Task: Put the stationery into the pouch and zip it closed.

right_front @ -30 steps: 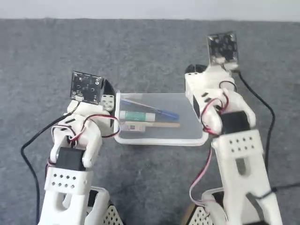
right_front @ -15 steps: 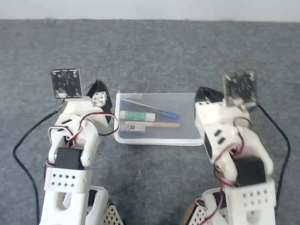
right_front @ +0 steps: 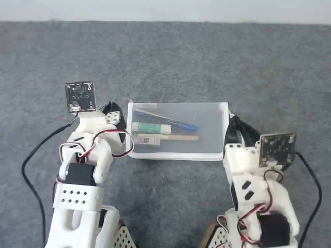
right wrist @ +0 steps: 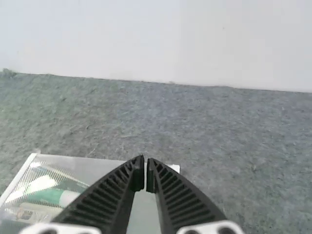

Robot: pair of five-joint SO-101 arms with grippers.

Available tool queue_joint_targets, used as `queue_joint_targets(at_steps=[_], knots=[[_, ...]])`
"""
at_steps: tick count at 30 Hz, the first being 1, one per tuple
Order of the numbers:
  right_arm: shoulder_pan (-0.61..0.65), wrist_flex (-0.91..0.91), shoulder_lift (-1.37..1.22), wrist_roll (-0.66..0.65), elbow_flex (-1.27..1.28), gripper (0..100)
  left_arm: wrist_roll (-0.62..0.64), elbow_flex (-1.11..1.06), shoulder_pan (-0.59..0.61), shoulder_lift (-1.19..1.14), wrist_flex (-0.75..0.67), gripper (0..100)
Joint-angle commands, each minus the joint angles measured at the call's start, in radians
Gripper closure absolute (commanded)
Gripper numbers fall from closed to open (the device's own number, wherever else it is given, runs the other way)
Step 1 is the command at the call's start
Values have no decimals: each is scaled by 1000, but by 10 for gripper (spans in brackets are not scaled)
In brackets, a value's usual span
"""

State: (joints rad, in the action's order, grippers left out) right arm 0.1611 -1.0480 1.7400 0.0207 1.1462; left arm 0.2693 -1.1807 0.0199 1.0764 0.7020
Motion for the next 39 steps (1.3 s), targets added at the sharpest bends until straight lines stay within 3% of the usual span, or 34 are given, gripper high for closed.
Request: queue_joint_targets(at_steps=[1,10,15,24,30,39], knots=[[-13,-5,90,-14,77,993,18,-12,-6,0,-63,990],[-12,4,77,20,242,993,18,-79,-6,66,-110,991],[-12,4,77,86,347,993,18,-197,-6,307,-109,991],[-4,7,77,87,470,993,14,-414,-6,756,-48,987],[-4,51,76,86,537,993,12,-418,-6,730,-49,986],[10,-77,74,86,537,993,12,-486,17,730,-55,852]])
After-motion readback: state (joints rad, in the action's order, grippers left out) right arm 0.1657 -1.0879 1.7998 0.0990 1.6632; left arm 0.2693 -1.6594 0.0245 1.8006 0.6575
